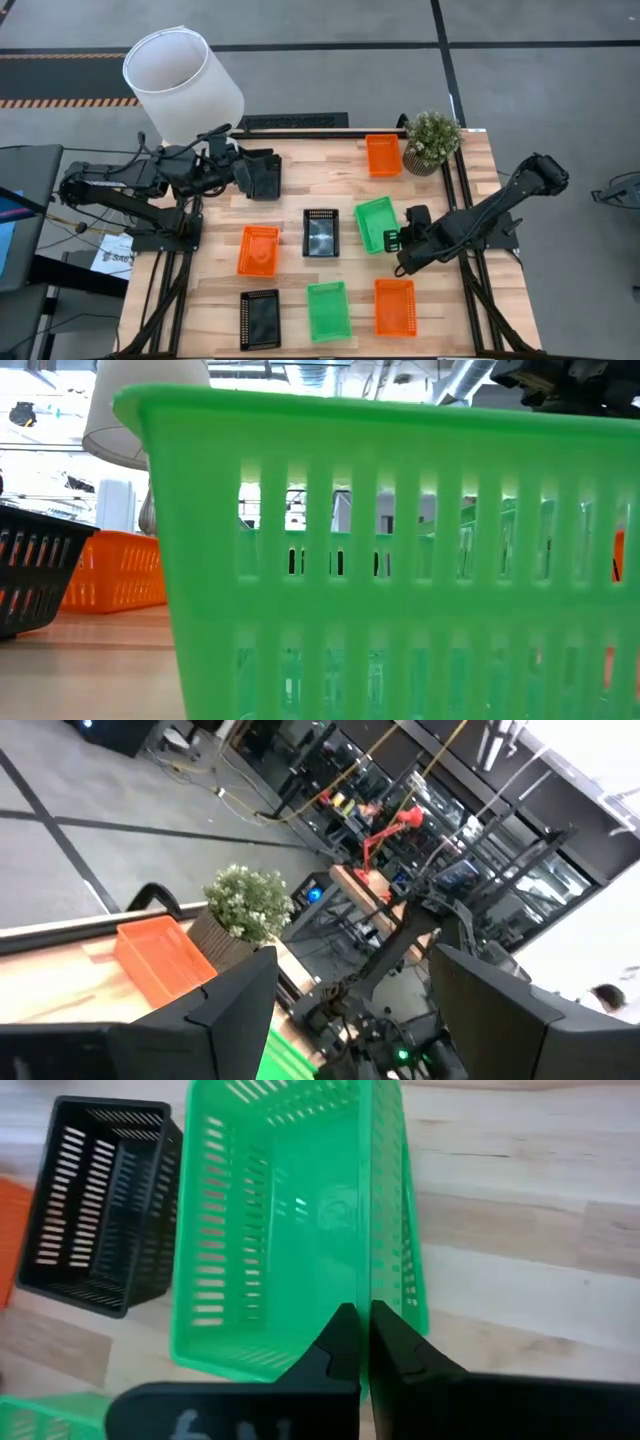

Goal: Stack baskets by color
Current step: Stack the top green bin on the middle right green bin

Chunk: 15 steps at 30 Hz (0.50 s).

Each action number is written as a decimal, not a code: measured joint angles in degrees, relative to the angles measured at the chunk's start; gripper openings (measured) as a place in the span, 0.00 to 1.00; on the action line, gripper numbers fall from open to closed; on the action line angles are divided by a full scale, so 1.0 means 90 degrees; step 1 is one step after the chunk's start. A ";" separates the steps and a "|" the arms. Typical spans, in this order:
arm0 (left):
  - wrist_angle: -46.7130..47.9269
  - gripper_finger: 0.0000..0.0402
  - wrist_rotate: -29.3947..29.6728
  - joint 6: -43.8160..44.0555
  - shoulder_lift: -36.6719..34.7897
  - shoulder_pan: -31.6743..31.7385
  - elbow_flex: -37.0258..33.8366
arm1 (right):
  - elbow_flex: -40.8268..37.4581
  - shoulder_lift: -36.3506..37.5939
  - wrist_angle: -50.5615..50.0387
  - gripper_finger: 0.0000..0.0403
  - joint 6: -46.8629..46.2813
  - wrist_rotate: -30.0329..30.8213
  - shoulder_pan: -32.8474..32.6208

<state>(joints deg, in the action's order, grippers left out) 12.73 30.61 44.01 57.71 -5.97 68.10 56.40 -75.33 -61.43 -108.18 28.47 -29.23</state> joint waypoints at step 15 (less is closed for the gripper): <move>-0.0003 0.63 -0.0665 0.0255 0.0000 0.0314 0.0000 | -0.0010 -0.0551 0.0469 0.30 0.1378 -0.0641 0.0608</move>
<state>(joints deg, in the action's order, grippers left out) 12.70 24.62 46.31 57.71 -3.14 68.10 56.31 -80.29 -57.20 -95.78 22.70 -23.76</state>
